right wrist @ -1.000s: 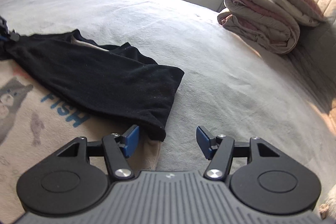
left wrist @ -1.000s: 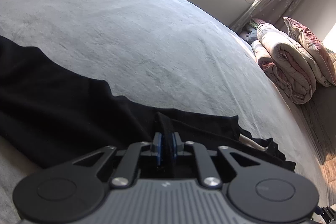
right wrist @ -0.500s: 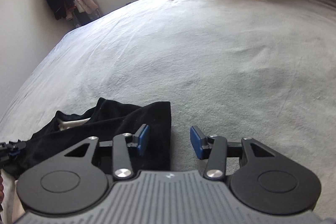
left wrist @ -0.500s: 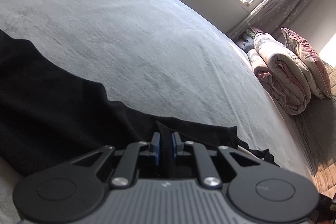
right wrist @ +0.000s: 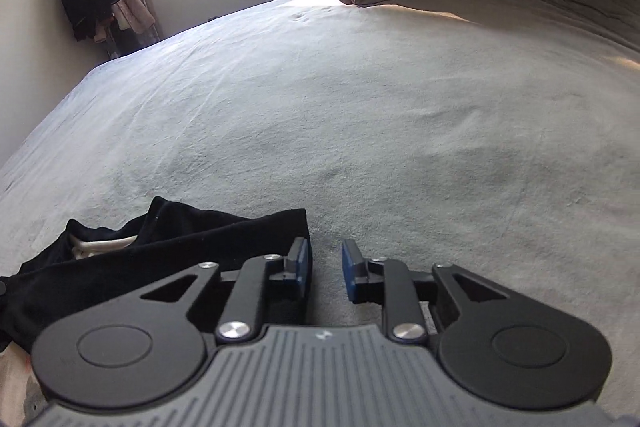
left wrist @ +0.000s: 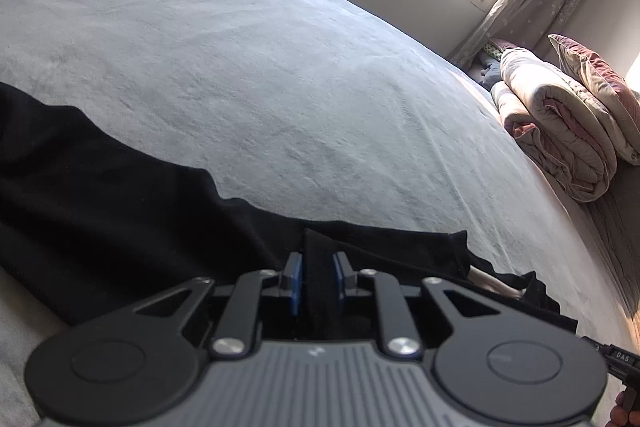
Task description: Fold clothes
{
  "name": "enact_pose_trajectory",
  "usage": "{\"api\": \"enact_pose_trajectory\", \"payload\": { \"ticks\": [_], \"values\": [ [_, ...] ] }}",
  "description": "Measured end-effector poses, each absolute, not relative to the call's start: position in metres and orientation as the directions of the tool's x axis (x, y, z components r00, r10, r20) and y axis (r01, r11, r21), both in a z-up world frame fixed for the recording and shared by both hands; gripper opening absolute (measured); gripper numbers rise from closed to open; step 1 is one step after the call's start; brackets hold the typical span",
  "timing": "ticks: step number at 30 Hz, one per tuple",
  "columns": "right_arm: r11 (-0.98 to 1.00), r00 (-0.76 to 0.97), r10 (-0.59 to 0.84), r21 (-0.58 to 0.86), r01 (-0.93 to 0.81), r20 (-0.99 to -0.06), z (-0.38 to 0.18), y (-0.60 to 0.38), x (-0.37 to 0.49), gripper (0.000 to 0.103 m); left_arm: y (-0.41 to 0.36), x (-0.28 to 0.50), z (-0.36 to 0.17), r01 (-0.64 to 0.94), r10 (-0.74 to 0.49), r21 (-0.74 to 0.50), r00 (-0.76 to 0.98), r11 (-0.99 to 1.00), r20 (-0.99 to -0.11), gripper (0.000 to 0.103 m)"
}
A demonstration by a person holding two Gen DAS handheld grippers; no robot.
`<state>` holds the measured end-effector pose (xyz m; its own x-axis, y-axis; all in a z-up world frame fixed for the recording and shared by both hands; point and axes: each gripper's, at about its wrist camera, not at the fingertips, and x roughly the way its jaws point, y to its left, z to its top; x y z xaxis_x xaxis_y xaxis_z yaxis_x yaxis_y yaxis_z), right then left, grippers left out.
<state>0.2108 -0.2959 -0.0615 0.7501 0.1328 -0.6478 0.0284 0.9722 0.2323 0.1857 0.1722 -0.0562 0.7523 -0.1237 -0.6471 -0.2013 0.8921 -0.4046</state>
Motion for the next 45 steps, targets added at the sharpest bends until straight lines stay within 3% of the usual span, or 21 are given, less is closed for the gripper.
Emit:
{"api": "enact_pose_trajectory", "payload": {
  "ticks": [9,18,27,34,36,45],
  "values": [
    [0.975,0.74,0.19,0.215,-0.063,-0.645,-0.052,-0.288,0.156,0.029,0.162,0.164,-0.059,-0.189,-0.115,-0.344,0.707,0.92,-0.697,0.017],
    [0.989,0.724,0.124,0.14,-0.038,-0.679,-0.068,-0.282,0.145,0.029,0.161,0.144,-0.052,-0.207,-0.049,-0.258,0.684,0.944,-0.728,0.019],
    [0.984,0.768,0.147,0.173,-0.048,-0.624,-0.052,-0.282,0.134,0.039,0.197,0.123,-0.043,-0.357,0.119,-0.213,0.714,0.91,-0.69,0.055],
    [0.976,0.772,0.178,0.208,-0.061,-0.61,-0.052,-0.276,0.135,0.043,0.241,0.122,-0.054,-0.511,0.254,-0.195,0.678,0.837,-0.689,0.061],
    [0.974,0.775,0.188,0.214,-0.069,-0.604,-0.05,-0.274,0.134,0.048,0.252,0.125,-0.056,-0.542,0.285,-0.191,0.671,0.818,-0.685,0.062],
    [0.965,0.781,0.231,0.241,-0.107,-0.581,-0.042,-0.266,0.13,0.049,0.283,0.138,-0.065,-0.628,0.369,-0.221,0.666,0.746,-0.649,0.062]
  ]
}}
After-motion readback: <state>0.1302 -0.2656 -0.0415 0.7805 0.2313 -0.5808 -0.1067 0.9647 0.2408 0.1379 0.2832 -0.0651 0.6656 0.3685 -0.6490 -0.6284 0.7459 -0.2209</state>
